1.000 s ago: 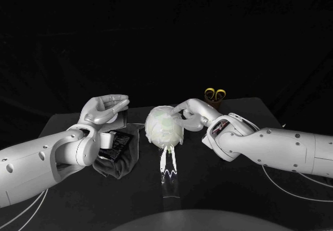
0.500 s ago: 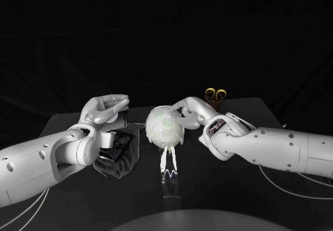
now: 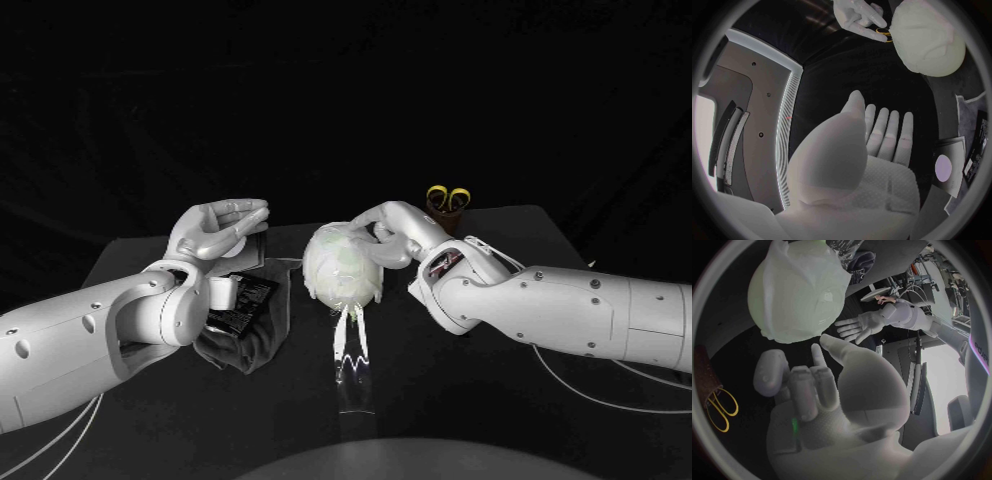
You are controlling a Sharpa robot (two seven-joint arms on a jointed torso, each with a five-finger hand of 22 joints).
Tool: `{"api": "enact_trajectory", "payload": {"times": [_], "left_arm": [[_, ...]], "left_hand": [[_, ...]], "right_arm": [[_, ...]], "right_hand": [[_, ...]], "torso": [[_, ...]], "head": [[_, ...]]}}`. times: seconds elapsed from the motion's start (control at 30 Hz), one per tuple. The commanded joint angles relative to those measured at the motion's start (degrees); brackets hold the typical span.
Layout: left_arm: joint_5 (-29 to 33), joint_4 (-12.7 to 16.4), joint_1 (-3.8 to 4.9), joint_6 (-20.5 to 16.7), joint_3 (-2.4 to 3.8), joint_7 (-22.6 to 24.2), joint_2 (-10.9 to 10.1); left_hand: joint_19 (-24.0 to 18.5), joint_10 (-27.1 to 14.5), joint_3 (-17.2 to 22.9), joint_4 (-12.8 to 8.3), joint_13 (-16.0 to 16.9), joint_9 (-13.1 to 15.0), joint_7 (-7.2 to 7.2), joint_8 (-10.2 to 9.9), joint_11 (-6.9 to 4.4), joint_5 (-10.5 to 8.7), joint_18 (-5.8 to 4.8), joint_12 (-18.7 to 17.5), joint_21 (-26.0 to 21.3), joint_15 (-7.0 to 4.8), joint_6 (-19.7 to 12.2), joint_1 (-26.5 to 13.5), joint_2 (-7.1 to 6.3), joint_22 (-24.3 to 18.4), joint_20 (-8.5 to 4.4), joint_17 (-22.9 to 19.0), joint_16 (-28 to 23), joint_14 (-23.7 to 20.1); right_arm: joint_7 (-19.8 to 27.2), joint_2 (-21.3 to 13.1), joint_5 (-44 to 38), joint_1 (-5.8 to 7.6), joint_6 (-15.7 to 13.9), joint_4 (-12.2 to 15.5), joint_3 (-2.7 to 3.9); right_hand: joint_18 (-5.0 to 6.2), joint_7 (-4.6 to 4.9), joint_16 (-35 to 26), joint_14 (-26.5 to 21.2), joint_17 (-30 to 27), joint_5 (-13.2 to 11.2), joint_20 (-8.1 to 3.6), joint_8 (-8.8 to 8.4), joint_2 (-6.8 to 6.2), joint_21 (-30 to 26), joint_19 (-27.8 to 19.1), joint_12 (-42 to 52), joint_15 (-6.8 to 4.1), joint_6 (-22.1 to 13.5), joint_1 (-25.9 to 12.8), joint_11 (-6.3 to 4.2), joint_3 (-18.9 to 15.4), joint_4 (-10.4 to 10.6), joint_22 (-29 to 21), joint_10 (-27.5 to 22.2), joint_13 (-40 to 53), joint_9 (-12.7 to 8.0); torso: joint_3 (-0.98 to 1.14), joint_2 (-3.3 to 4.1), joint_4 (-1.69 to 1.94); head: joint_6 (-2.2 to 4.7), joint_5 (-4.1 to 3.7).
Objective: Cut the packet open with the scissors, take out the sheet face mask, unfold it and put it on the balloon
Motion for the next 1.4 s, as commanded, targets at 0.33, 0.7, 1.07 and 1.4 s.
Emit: {"api": "enact_trajectory", "payload": {"times": [0.33,0.7,1.07,1.4], "left_arm": [[0.3,0.2,0.06,0.6,0.06,0.5,0.3],[0.3,0.2,0.06,0.5,0.06,0.3,0.3],[0.3,0.2,0.05,0.5,0.06,0.3,0.2],[0.3,0.2,0.05,0.5,0.05,0.2,0.2]], "left_hand": [[0.3,0.5,0.6,-0.2,-0.1,-0.1,0.96,0.4,0.00,-0.05,0.96,-0.3,0.1,0.02,0.4,0.8,0.46,-0.1,-0.05,-0.1,-0.4,-0.3],[0.3,0.6,0.7,-0.2,-0.1,-0.2,0.97,0.3,0.01,-0.05,0.95,-0.4,0.1,0.02,0.4,0.9,0.57,-0.1,-0.05,-0.2,-0.5,-0.4],[0.3,0.6,0.7,-0.2,-0.1,-0.2,0.97,0.3,0.01,-0.05,0.94,-0.4,0.1,0.03,0.4,1.0,0.61,-0.1,-0.05,-0.2,-0.6,-0.5],[0.3,0.6,0.8,-0.2,-0.1,-0.2,0.98,0.3,0.01,-0.05,0.94,-0.4,0.1,0.03,0.5,1.1,0.66,-0.1,-0.05,-0.2,-0.6,-0.5]], "right_arm": [[-1.4,0.8,-0.9,-0.02,4.3,-0.6,0.04],[-1.1,0.6,-1.0,-0.04,3.9,-0.1,0.04],[-0.6,-0.2,-3.2,-0.13,3.5,1.3,0.03],[-0.8,-1.4,-5.8,-0.21,5.9,2.8,0.02]], "right_hand": [[-0.75,-0.30,0.3,6.0,15.0,-0.8,0.20,0.14,-0.04,0.5,0.2,0.3,0.32,1.3,-0.4,0.14,-0.5,0.6,0.3,6.1,15.0,0.0],[-0.77,-0.94,0.3,6.0,15.0,-0.6,-0.05,1.01,0.42,0.8,0.3,0.3,-0.07,2.9,0.0,-0.38,-0.6,0.8,0.6,6.1,15.0,0.3],[-0.96,-4.26,0.3,6.0,15.0,-3.7,-2.18,6.71,2.43,1.7,0.9,0.3,-2.63,10.3,4.0,-3.34,0.0,-1.8,1.7,6.1,15.0,4.0],[-1.17,-4.58,0.3,6.0,15.0,-5.3,-2.92,8.88,2.39,2.3,1.3,0.3,-2.95,10.8,4.7,-3.67,1.3,-3.6,2.4,6.1,15.0,6.1]], "torso": [[0.02,0.04,-0.06],[0.00,-0.04,-0.04],[0.01,-0.01,-0.07],[-0.02,-0.03,-0.03]], "head": [[0.01,0.09],[-0.19,0.06],[-0.35,0.09],[-0.51,0.06]]}}
